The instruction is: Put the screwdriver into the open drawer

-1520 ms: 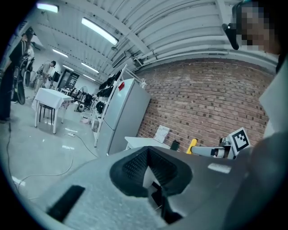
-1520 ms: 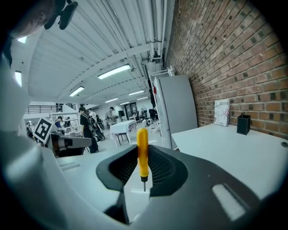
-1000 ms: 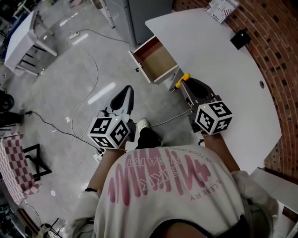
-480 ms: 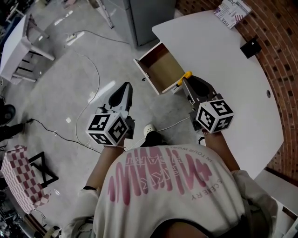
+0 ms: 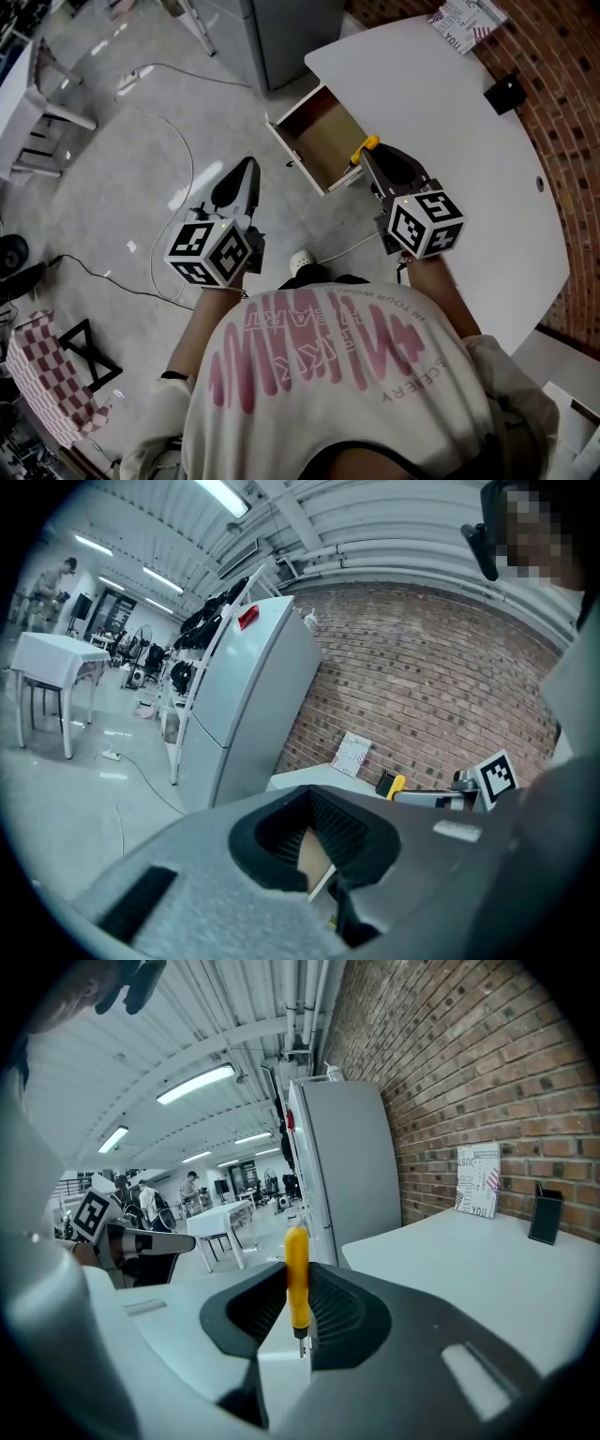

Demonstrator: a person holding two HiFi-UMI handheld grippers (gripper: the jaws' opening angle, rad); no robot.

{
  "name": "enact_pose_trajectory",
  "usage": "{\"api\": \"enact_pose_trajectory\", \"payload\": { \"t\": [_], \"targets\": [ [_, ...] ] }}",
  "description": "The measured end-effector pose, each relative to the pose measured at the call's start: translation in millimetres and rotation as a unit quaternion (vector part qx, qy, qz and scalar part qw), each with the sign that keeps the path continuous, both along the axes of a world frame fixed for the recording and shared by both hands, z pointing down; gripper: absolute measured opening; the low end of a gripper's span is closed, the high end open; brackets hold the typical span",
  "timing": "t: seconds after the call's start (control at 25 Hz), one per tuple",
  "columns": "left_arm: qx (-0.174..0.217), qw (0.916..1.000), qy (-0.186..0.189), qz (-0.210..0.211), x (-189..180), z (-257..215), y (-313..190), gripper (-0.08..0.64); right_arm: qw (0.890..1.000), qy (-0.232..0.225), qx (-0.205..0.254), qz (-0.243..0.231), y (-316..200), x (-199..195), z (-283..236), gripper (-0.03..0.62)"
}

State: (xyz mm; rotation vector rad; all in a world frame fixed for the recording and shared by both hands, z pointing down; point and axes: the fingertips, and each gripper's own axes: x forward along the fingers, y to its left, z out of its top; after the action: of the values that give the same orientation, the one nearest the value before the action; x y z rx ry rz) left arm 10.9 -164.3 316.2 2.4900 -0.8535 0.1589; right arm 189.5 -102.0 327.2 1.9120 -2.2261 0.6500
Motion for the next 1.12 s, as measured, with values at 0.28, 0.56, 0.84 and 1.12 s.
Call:
{"api": "enact_pose_trajectory", "payload": {
  "t": [0.28,0.56,0.84,1.12],
  "targets": [
    [-0.015,0.9998,0.004,-0.013,-13,15,-2,0.003,0.999,0.010,-0.033,-0.002,-6,-3,28,0.086],
    [-0.040,0.9978,-0.007,-0.052,-39,37,-3,0.003,0.996,0.019,-0.088,-0.025,-24,-9,82,0.084],
    [-0.052,0.9922,-0.031,-0.109,-74,48,-24,0.003,0.990,0.029,-0.128,-0.051,-67,-17,136,0.084],
    [-0.077,0.9861,-0.051,-0.139,-89,71,-44,0.003,0.981,0.031,-0.180,-0.062,-106,-17,197,0.083]
  ]
}}
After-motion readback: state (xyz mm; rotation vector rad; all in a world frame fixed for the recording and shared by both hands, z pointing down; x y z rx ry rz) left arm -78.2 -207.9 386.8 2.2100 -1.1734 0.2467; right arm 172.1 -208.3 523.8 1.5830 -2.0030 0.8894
